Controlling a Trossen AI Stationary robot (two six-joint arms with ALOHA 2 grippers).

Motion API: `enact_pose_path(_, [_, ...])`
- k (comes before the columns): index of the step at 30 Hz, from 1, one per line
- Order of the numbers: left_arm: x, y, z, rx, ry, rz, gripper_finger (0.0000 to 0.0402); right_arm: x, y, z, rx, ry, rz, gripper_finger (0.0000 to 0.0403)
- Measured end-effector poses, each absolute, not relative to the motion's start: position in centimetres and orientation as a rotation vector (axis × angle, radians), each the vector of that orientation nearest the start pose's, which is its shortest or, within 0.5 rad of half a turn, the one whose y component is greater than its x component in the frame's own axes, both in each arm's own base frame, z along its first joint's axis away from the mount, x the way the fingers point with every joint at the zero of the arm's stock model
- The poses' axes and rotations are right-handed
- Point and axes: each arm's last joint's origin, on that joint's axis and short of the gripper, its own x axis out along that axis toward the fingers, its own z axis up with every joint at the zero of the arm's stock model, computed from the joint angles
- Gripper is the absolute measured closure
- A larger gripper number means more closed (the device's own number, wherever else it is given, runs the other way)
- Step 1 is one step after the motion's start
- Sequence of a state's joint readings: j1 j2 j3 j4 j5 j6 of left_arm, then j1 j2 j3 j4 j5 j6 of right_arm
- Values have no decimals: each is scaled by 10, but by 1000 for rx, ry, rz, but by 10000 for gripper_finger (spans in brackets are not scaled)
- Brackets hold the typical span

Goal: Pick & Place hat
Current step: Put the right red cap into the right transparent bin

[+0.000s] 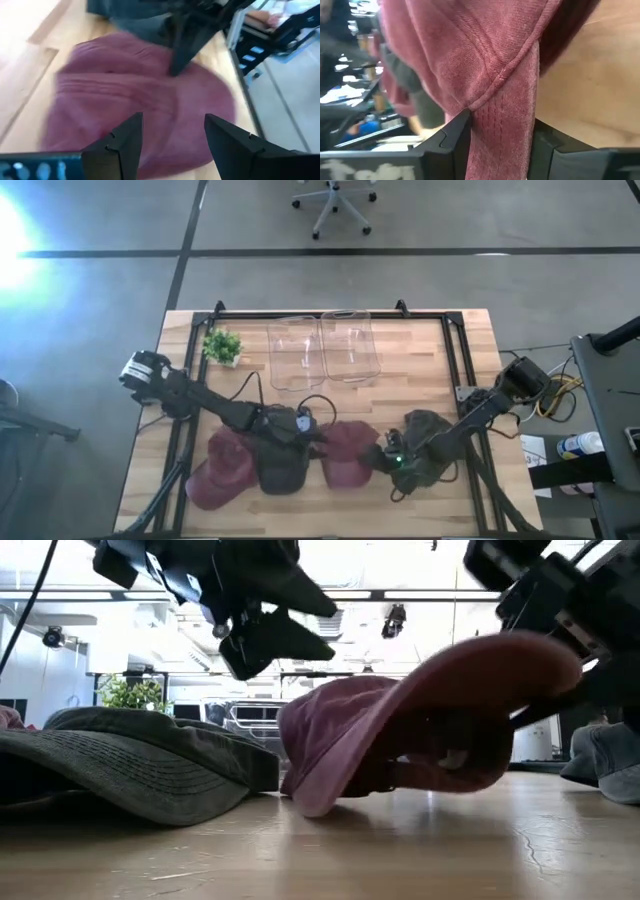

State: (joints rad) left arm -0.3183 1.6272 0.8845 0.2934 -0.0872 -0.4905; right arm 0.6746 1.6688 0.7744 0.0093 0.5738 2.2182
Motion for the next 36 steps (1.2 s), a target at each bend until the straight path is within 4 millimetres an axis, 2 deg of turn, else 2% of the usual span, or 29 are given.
enact_pose_path(6, [334,-105,184,-380,524,-97,196,257,170,142,1540,601,-639,269])
enact_pose_path(12, [339,-106,163,-367,586,-77,196,267,170,156,1452,650,-577,265])
enact_pose_path(19, [340,-105,152,-361,622,-66,196,266,173,156,1443,707,-557,210])
enact_pose_path(27, [339,-105,152,-362,632,-60,196,258,178,155,1405,909,-560,113])
enact_pose_path(32, [338,-105,152,-384,636,-52,196,255,182,177,1265,979,-570,98])
enact_pose_path(36, [339,-106,173,-399,575,-75,196,260,182,201,1068,1032,-524,102])
